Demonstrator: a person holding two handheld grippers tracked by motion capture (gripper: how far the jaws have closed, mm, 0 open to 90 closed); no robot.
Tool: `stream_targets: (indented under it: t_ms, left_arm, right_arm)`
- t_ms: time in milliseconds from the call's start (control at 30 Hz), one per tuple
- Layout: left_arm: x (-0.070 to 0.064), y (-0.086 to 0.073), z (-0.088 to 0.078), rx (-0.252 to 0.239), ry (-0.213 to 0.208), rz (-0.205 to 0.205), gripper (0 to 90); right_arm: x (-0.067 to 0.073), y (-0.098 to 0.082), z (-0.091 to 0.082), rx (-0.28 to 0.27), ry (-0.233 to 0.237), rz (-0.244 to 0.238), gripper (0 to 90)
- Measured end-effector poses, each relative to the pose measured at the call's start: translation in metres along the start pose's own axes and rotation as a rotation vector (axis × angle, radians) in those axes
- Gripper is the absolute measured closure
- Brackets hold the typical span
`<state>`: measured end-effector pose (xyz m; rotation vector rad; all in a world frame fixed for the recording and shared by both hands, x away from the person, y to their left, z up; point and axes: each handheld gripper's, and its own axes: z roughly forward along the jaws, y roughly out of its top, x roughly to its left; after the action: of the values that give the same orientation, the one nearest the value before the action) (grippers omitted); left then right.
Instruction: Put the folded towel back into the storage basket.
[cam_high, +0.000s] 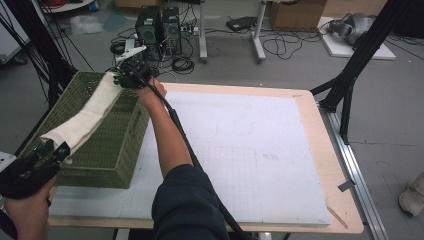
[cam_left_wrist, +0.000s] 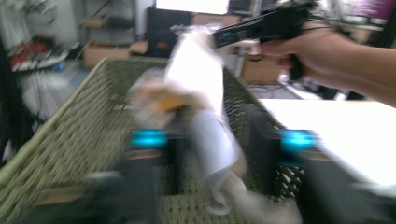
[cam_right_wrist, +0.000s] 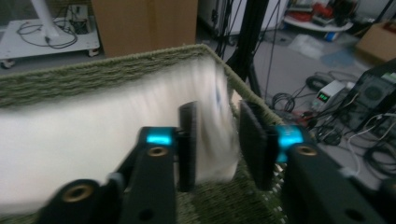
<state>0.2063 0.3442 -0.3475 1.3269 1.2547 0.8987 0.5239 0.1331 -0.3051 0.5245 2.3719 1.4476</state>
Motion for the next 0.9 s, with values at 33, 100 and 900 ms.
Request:
stream_targets:
  t_ms: [33, 100, 900]
  left_arm:
    - [0.0, 0.001, 0.0, 0.012, 0.009, -0.005, 41.5]
    - [0.0, 0.003, -0.001, 0.008, 0.01, -0.021, 35.4]
    - [-0.079, 0.011, 0.03, 0.052, -0.301, 0.036, 17.3]
  right_arm:
    - [-0.001, 0.001, -0.003, -0.003, -0.001, 0.003, 60.4]
    - [-0.002, 0.003, -0.01, -0.016, 0.0, 0.018, 56.0]
    - [-0.041, -0.038, -0.176, -0.03, -0.032, 0.14, 16.4]
